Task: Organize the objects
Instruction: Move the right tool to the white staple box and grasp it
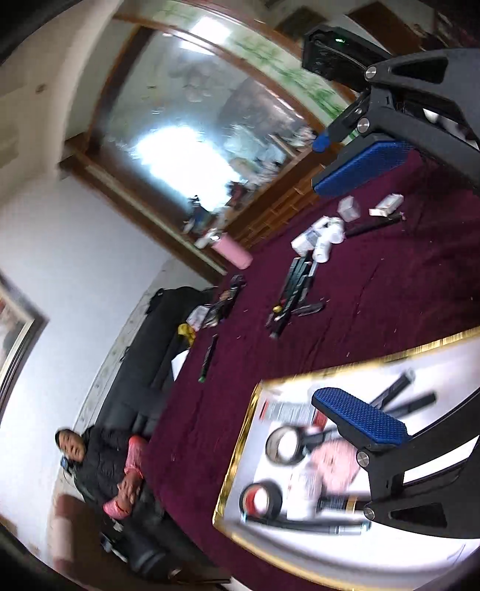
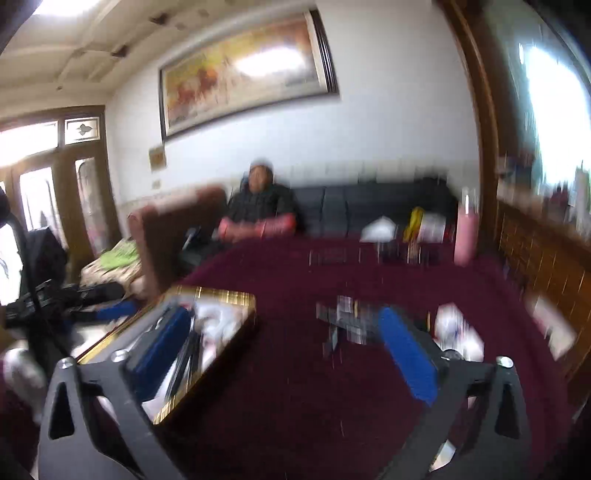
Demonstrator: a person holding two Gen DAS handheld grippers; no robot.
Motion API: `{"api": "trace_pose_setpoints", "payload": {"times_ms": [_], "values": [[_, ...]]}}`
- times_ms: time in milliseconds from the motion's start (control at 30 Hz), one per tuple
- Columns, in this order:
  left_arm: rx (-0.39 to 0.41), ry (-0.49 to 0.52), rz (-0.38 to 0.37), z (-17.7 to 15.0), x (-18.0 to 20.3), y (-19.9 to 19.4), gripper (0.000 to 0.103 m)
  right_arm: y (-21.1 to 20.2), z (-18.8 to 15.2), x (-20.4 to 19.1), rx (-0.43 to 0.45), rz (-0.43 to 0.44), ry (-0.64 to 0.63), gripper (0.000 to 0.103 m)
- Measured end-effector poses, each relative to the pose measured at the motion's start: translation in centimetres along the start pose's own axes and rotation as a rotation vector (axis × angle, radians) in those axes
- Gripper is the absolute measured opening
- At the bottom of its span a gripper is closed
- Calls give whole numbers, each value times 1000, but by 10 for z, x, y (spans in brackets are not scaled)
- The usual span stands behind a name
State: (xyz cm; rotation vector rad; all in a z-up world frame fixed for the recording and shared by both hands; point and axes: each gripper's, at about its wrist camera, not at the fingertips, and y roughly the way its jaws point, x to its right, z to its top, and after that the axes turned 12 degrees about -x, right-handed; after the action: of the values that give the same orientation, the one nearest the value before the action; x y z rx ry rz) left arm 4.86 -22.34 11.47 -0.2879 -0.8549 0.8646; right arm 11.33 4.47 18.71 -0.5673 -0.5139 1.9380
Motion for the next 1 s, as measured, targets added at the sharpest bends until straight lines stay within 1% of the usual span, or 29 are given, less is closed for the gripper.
{"api": "trace_pose_setpoints", "payload": {"times_ms": [33,67,133,167,200,233,267,300,367,433,500,567,633,767,833,867,900,967,1000], "values": [[-12,26,34,0,12,9,102,0,-5,16,-59,16,34,103],[-22,47,53,-1,22,14,102,-3,-13,36,-97,-14,80,103],[-55,96,81,-3,40,29,102,-11,-25,67,-140,-82,142,103],[-75,122,80,-6,49,37,102,-16,-32,85,-172,-98,180,103],[-92,137,76,-8,55,43,102,-17,-37,98,-193,-103,207,103],[-125,152,74,-11,63,55,102,-18,-43,111,-212,-110,232,103],[-146,158,77,-13,68,63,102,-15,-48,124,-249,-127,247,103],[-164,164,81,-17,73,70,101,-13,-52,130,-285,-153,248,100],[-202,165,99,-23,80,86,101,-6,-62,137,-338,-202,223,94],[-224,153,112,-28,83,96,101,5,-64,143,-380,-237,193,90],[-239,146,119,-31,82,101,101,17,-68,146,-423,-223,159,82],[-247,134,131,-33,79,104,101,29,-72,146,-461,-210,122,77],[-243,126,154,-33,74,105,101,36,-75,142,-483,-204,85,76],[-227,97,198,-27,61,105,101,49,-79,142,-492,-147,65,76],[-232,88,211,-24,55,108,101,55,-81,141,-510,-120,62,63],[-233,85,219,-21,52,110,101,60,-84,142,-534,-95,64,46],[-233,81,227,-18,51,114,101,64,-87,142,-550,-83,66,39],[-234,72,219,-9,49,120,101,64,-89,144,-551,-83,71,38],[-238,75,214,-6,50,124,101,61,-89,145,-549,-74,78,35]]}}
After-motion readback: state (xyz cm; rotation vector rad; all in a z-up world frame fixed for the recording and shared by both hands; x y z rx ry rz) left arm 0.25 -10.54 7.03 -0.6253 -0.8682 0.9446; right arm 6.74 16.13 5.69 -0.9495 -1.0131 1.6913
